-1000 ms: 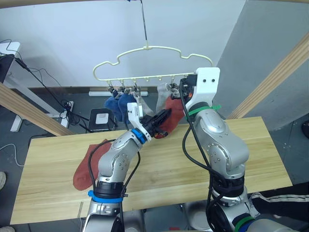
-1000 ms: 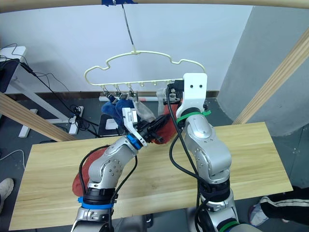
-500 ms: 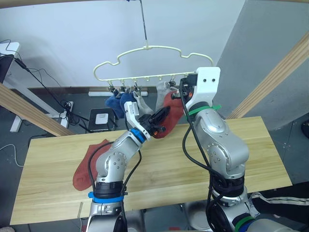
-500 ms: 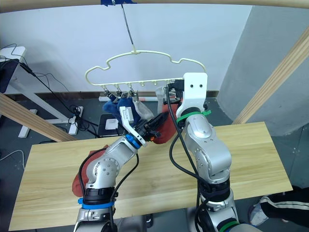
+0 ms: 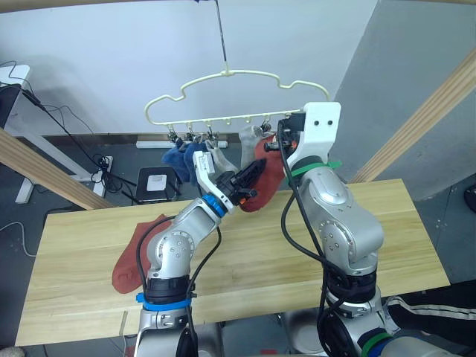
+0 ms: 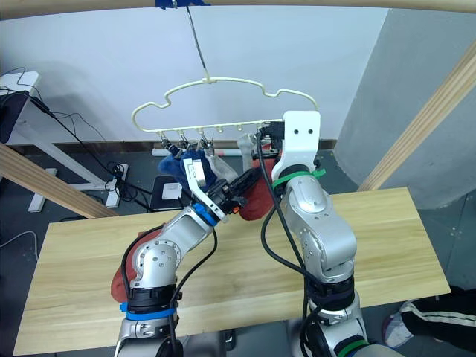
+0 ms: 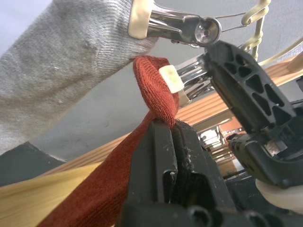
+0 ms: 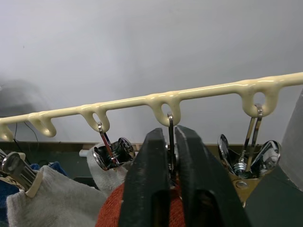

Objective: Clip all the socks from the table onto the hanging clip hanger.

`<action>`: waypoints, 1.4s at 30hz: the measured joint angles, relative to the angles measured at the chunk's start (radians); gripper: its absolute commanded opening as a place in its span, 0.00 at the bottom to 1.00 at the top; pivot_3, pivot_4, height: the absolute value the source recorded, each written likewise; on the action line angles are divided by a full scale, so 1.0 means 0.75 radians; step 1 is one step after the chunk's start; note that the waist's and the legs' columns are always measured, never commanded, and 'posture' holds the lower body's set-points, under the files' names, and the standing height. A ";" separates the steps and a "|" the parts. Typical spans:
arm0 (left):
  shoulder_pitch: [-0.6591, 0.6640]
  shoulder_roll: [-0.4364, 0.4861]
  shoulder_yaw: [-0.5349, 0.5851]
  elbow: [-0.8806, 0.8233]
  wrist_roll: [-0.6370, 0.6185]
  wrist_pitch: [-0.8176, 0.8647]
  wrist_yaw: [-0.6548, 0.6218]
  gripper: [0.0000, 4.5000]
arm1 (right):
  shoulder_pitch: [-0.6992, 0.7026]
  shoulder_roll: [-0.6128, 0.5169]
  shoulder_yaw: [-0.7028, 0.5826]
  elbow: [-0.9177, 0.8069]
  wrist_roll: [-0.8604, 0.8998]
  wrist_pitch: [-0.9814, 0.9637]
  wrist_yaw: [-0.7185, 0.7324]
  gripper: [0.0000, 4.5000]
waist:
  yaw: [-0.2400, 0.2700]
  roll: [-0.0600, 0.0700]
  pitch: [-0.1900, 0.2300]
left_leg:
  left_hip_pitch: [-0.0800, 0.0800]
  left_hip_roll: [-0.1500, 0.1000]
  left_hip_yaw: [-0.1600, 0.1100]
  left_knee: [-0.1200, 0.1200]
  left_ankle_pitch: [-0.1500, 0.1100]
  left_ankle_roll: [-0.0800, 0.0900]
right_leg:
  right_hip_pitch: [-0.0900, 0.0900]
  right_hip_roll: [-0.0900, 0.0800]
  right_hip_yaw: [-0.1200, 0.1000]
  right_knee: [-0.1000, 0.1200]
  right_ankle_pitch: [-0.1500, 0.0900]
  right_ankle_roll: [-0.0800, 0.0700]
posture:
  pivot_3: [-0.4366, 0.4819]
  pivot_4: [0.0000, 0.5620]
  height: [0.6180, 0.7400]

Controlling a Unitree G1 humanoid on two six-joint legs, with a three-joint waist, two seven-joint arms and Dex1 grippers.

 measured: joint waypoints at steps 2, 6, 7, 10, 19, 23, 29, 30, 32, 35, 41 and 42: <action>0.000 0.000 0.000 0.000 0.000 0.000 0.000 0.00 | 0.000 0.000 0.000 0.000 0.002 0.000 0.000 0.48 | 0.000 0.000 0.000 | 0.000 0.000 0.000 0.000 0.000 0.000 | 0.000 0.000 0.000 0.000 0.000 0.000 | 0.18 0.52 1.00; 0.000 0.002 -0.001 0.000 0.001 -0.001 0.000 0.00 | 0.000 0.000 -0.008 -0.002 0.009 0.006 0.008 0.71 | 0.000 0.000 0.000 | 0.000 0.000 0.000 0.000 0.000 0.000 | 0.000 0.000 0.000 0.000 0.000 0.000 | 0.18 0.52 1.00; 0.000 0.001 -0.001 0.000 0.001 -0.002 0.000 0.00 | 0.000 0.000 -0.015 -0.007 0.013 0.011 0.010 0.71 | 0.000 0.000 0.000 | 0.000 0.000 0.000 0.000 0.000 0.000 | 0.000 0.000 0.000 0.000 0.000 0.000 | 0.18 0.52 1.00; 0.000 0.001 -0.003 0.000 0.006 -0.013 0.000 0.00 | 0.000 0.000 -0.027 -0.034 0.032 0.031 0.026 0.71 | 0.000 0.000 0.000 | 0.000 0.000 0.000 0.000 0.000 0.000 | 0.000 0.000 0.000 0.000 0.000 0.000 | 0.18 0.52 1.00; -0.007 0.032 -0.050 0.028 0.107 -0.091 -0.018 0.27 | 0.074 -0.109 -0.001 -0.228 0.124 0.132 0.170 0.72 | 0.001 0.000 0.000 | -0.001 0.000 0.000 0.000 0.000 0.000 | 0.000 0.000 0.000 -0.001 0.000 0.000 | 0.17 0.52 1.00; -0.007 0.052 -0.068 0.052 0.155 -0.121 -0.038 0.51 | 0.116 -0.223 0.003 -0.295 0.131 0.153 0.236 0.72 | 0.000 0.000 0.000 | 0.000 -0.001 0.000 0.000 0.000 0.000 | 0.000 0.000 0.000 -0.001 0.000 0.000 | 0.17 0.51 1.00; 0.004 0.086 -0.112 0.062 0.218 -0.163 -0.100 0.63 | 0.242 -0.427 0.003 -0.447 0.163 0.145 0.372 0.72 | 0.000 0.000 0.000 | 0.000 -0.002 0.000 0.000 0.000 0.000 | 0.000 0.001 0.000 -0.001 0.000 0.000 | 0.16 0.51 1.00; 0.009 0.096 -0.115 0.062 0.228 -0.168 -0.111 0.63 | 0.266 -0.455 0.001 -0.466 0.163 0.143 0.389 0.72 | 0.000 0.000 0.000 | 0.000 -0.002 0.001 0.000 0.000 0.000 | 0.000 0.001 0.001 -0.001 0.000 0.001 | 0.16 0.51 1.00; 0.017 0.124 -0.127 0.062 0.252 -0.174 -0.132 0.63 | 0.303 -0.492 -0.010 -0.497 0.163 0.134 0.414 0.72 | -0.001 0.000 0.000 | 0.000 -0.002 0.001 0.000 0.000 0.000 | 0.000 0.001 0.001 -0.001 0.000 0.001 | 0.16 0.51 1.00; 0.038 0.165 -0.166 0.061 0.292 -0.199 -0.186 0.63 | 0.323 -0.527 -0.030 -0.526 0.160 0.120 0.424 0.72 | -0.002 0.000 0.000 | 0.001 -0.002 0.001 0.000 0.000 0.000 | 0.000 0.002 0.001 -0.001 0.000 0.001 | 0.16 0.51 1.00; 0.116 0.323 -0.257 0.016 0.375 -0.240 -0.340 0.63 | 0.333 -0.555 -0.050 -0.528 0.139 0.102 0.415 0.72 | -0.002 0.000 0.000 | 0.001 -0.001 0.001 0.000 0.000 0.000 | 0.000 0.003 0.002 -0.001 0.000 0.001 | 0.16 0.50 1.00; 0.131 0.351 -0.273 -0.002 0.389 -0.254 -0.371 0.63 | 0.333 -0.556 -0.051 -0.526 0.127 0.095 0.412 0.72 | -0.001 0.000 0.000 | 0.001 0.000 0.001 -0.001 0.000 0.000 | 0.000 0.002 0.001 -0.001 0.000 0.001 | 0.17 0.50 1.00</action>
